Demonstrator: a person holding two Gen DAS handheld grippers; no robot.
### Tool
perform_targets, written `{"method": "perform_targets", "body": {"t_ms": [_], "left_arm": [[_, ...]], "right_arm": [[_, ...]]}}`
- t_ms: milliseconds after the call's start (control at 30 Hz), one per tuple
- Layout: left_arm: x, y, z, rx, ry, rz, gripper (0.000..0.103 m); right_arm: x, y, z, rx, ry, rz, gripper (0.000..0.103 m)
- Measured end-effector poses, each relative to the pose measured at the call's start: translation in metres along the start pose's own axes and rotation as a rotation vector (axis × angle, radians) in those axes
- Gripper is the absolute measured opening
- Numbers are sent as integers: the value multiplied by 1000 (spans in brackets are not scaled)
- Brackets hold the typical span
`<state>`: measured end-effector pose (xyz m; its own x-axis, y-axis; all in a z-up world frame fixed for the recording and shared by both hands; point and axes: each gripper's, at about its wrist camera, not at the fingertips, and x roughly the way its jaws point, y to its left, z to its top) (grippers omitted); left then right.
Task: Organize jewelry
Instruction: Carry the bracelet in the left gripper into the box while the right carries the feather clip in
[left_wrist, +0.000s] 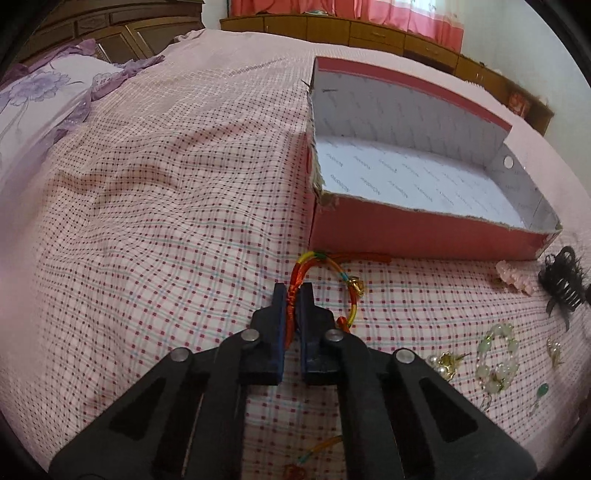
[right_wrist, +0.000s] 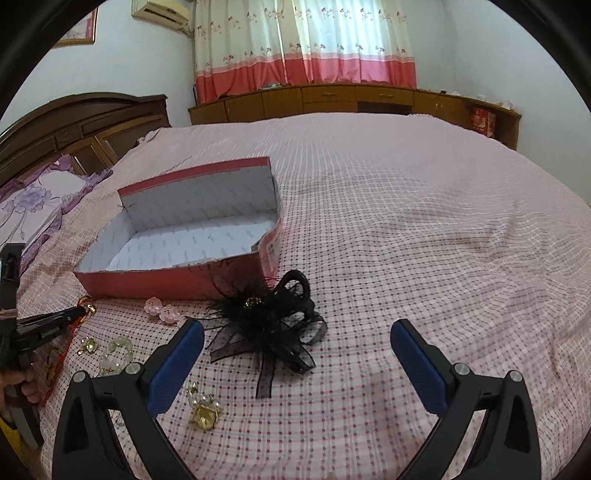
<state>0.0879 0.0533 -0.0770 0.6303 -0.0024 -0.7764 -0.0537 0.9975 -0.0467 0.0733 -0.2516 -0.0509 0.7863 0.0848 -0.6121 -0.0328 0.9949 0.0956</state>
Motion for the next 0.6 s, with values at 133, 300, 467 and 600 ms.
{"method": "perform_targets", "body": {"t_ms": [133,300,467,600], "left_arm": [[-14,2,0,-39,-27,-27,0],[-39,5,-7,-60,-73,-42,0],[-51,10,-2,-63,-103,-58,0],[-60,9,5,-58,-127,-66,0]], "right_arm": [[18,2,4,-8,39,17,101],[35,4,4,-10,78,41,97],[50,5,4,0,115,67,79],[56,6,2,6,132,72,67]]}}
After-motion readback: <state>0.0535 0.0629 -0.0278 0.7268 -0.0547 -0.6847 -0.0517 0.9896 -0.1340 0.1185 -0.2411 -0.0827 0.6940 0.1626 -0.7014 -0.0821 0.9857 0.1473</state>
